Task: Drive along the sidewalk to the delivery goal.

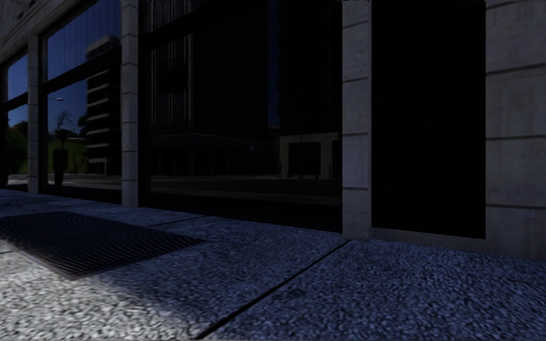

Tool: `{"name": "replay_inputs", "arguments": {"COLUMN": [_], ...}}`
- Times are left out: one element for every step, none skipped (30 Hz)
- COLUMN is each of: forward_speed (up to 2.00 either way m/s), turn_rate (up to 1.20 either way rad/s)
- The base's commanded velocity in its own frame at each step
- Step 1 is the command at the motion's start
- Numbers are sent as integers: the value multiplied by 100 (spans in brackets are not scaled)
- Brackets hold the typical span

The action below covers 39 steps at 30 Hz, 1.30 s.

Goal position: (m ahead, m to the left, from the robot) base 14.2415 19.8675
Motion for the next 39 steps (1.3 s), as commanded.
{"name": "replay_inputs", "arguments": {"forward_speed": [123,123,123,124,124,124,124,124,124,124,124,124,124,124,124,124,125,125,125,125,125,125,125,125,125,125,125,125,125,126,127,127,127,127,127,127,128,183,183], "turn_rate": [56,56,56,56,56,56,56,56,56,56,56,56,56,56,56,56,56,56,56,56,56,56,56,56,56,56,56,56,56,56,56,56,56,56,56,56,56,56,56]}}
